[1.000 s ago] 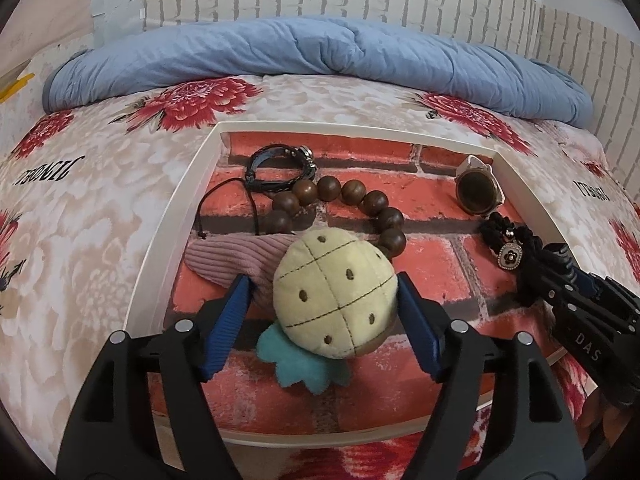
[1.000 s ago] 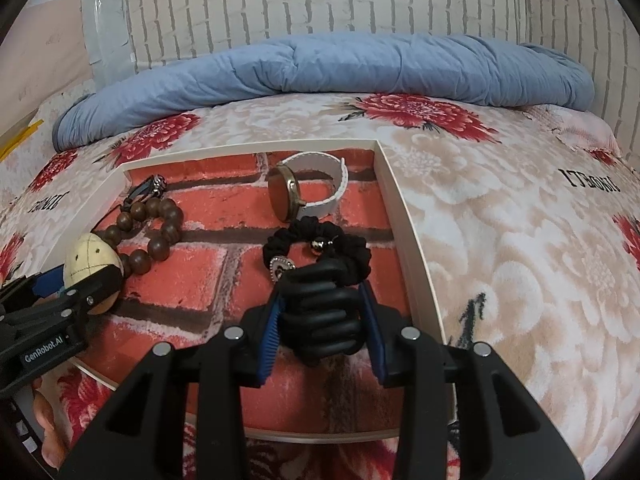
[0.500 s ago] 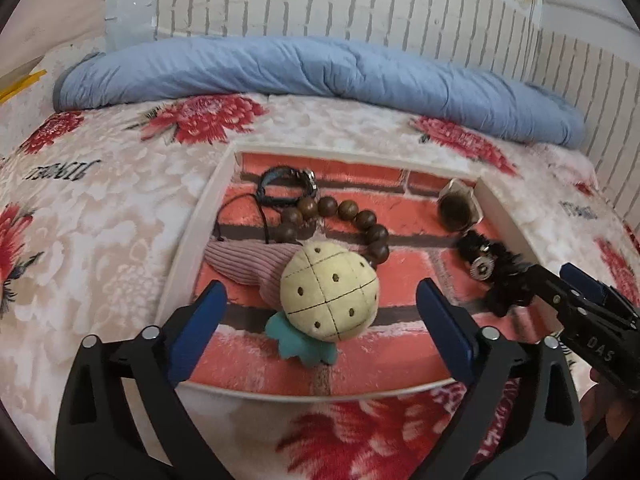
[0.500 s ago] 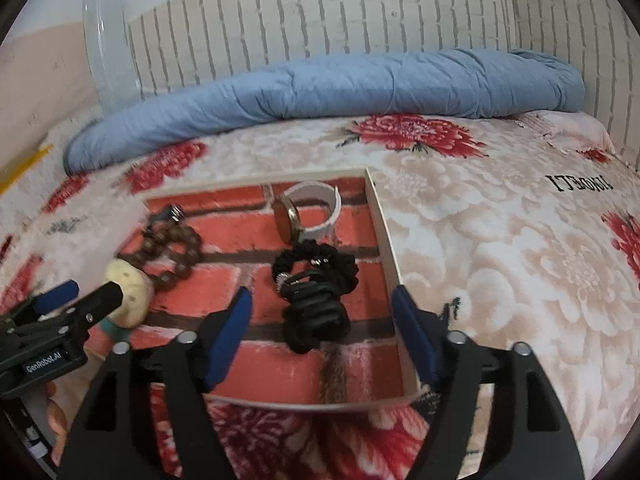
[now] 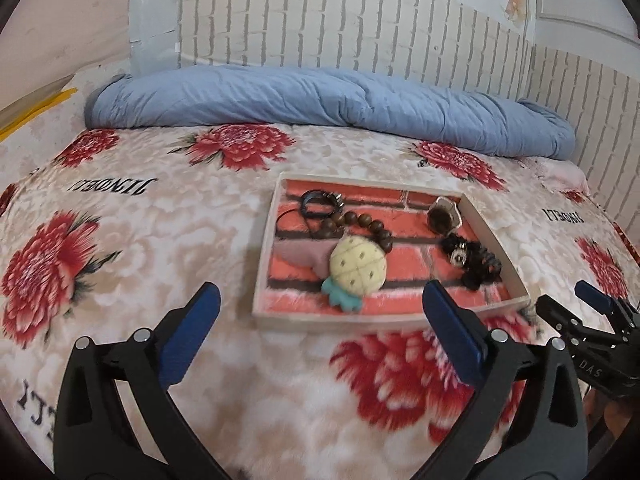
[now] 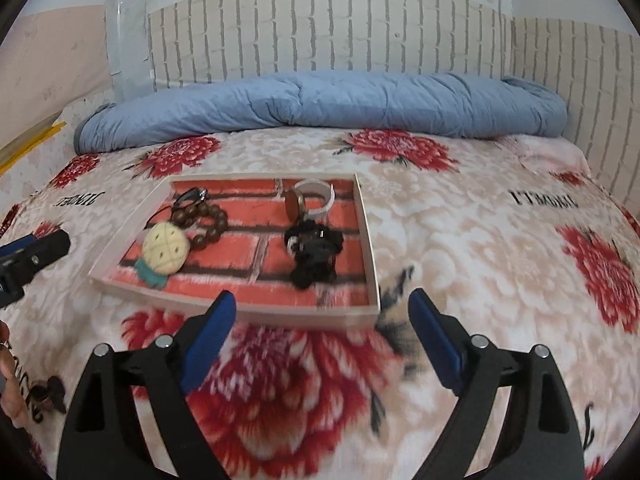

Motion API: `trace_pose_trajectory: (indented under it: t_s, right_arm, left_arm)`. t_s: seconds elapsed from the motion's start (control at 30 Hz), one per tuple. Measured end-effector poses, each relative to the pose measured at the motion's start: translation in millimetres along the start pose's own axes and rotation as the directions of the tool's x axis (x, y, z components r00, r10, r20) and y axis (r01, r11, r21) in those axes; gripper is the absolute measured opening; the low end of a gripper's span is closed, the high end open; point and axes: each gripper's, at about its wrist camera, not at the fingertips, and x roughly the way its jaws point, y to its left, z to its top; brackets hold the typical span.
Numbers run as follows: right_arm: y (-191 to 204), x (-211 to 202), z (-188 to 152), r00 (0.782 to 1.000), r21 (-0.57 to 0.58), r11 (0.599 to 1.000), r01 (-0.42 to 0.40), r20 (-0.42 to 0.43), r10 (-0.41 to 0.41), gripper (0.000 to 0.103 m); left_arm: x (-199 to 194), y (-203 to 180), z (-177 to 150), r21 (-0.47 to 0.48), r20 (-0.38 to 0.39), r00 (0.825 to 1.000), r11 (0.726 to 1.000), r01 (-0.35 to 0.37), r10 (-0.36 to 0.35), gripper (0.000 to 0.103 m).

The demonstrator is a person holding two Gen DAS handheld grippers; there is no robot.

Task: Organize jewelry
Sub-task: 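Move left tool to rainbow claw clip while right tool approaches black knotted hair tie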

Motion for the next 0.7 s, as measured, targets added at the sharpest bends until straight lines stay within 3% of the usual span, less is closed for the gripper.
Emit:
trace_pose_trajectory:
  t_s: [0.4, 0.7]
  right_arm:
    - [23.6, -50.7, -59.7, 0.999, -0.041, 0.999, 0.012, -0.031, -0.013, 0.086]
    - [14.2, -53.9, -90.6, 0.992, -0.086, 0.992, 0.090, -0.075, -0.096, 0.086]
  left_arm:
    - [-58.0, 40.4, -68.6, 0.026, -0.033, 0.996, 0.997, -0.079, 0.079, 0.098]
    - [-67.8, 54.1, -103.1, 0.042, -0.056, 0.992, 0.993, -0.112, 0.114, 0.098]
